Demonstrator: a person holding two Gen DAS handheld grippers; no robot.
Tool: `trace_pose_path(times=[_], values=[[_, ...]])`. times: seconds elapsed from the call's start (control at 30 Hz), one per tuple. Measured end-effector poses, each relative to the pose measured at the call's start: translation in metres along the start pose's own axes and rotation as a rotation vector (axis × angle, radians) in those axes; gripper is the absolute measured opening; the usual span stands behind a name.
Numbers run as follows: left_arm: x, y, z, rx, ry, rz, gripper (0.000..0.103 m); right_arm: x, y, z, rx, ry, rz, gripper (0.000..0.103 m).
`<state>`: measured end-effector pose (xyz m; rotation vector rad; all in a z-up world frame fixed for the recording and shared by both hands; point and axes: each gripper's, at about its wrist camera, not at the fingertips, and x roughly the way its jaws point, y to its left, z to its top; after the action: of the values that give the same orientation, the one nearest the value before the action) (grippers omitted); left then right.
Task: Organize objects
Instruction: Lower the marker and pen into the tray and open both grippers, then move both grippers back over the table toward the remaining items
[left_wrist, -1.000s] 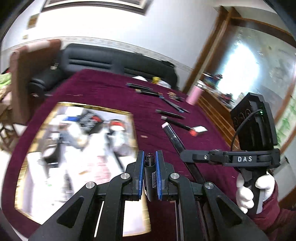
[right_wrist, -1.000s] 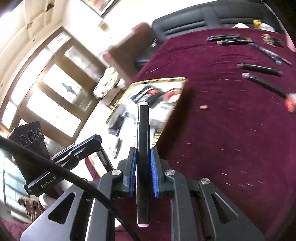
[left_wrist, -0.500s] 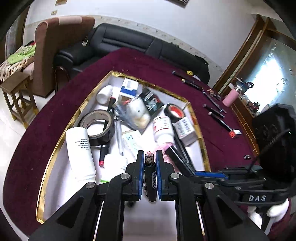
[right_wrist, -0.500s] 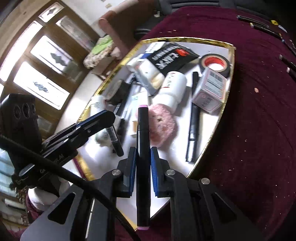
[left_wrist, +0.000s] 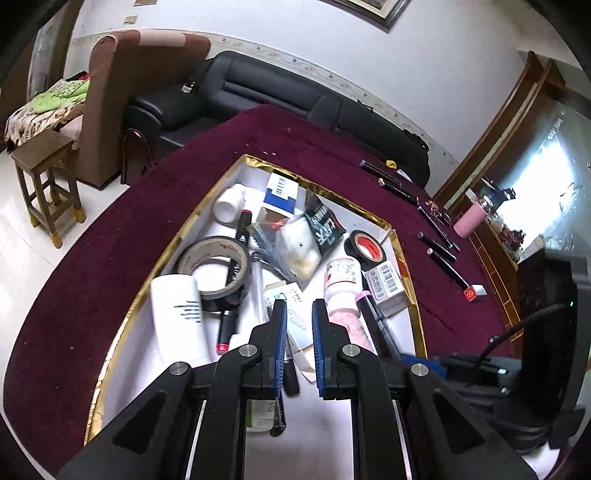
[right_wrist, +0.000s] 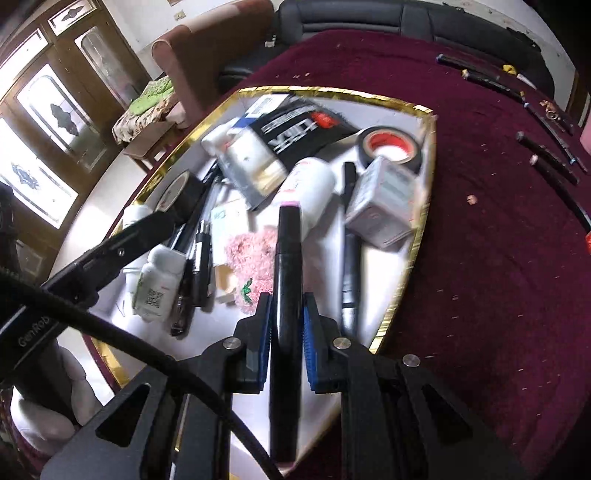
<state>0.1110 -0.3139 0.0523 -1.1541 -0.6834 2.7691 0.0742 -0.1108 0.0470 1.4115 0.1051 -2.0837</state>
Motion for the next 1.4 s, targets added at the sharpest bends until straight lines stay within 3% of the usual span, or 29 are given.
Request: trace_pose_path(times=[0.13,0.23,0.33,0.43,0.5,0.67,0.73,0.77,0.8,0.87,0.9,0.97,1.0,1.07,1.4], values=[[-0.007,0.008,0.001,-0.045,-0.018,0.016,0.014,-0.012,0.002,-0.003,-0.021,-0.052,0.014,0.015],[-0.016,0.007,0.009,-0.086,-0.042,0.018,0.038,-0.032,-0.012,-0.001,0.005,-0.116,0.056,0.015],[-0.019,-0.008,0.018,-0.071,-0.051,0.016,0.040,-0.060,-0.039,-0.001,0.054,-0.193,0.047,0.015],[-0.017,-0.040,0.025,-0.009,-0.040,0.017,0.043,-0.093,-0.075,-0.003,0.121,-0.284,0.001,0.021],[-0.015,-0.068,0.026,0.046,-0.040,0.007,0.048,-0.115,-0.104,-0.009,0.172,-0.346,-0.049,0.031],[-0.005,-0.147,0.021,0.218,-0.032,0.003,0.049,-0.154,-0.153,-0.028,0.223,-0.457,-0.161,0.033],[-0.002,-0.178,0.015,0.303,-0.052,0.052,0.049,-0.180,-0.158,-0.043,0.188,-0.566,-0.277,0.033],[0.000,-0.194,0.010,0.351,-0.066,0.089,0.049,-0.191,-0.157,-0.049,0.166,-0.625,-0.337,0.038],[0.002,-0.209,0.005,0.398,-0.082,0.122,0.049,-0.204,-0.158,-0.059,0.150,-0.702,-0.401,0.063],[0.005,-0.235,-0.005,0.477,-0.110,0.162,0.053,-0.215,-0.167,-0.075,0.166,-0.797,-0.413,0.103],[0.008,-0.247,-0.009,0.508,-0.119,0.174,0.055,-0.219,-0.179,-0.081,0.206,-0.796,-0.354,0.103],[0.016,-0.267,-0.018,0.545,-0.110,0.164,0.056,-0.210,-0.207,-0.079,0.286,-0.659,-0.254,0.103],[0.019,-0.274,-0.020,0.555,-0.098,0.157,0.056,-0.201,-0.225,-0.078,0.341,-0.563,-0.235,0.102],[0.027,-0.290,-0.028,0.589,-0.073,0.149,0.056,-0.192,-0.242,-0.083,0.387,-0.486,-0.272,0.096],[0.061,-0.344,-0.050,0.707,0.003,0.154,0.056,-0.212,-0.303,-0.123,0.518,-0.476,-0.329,0.096]])
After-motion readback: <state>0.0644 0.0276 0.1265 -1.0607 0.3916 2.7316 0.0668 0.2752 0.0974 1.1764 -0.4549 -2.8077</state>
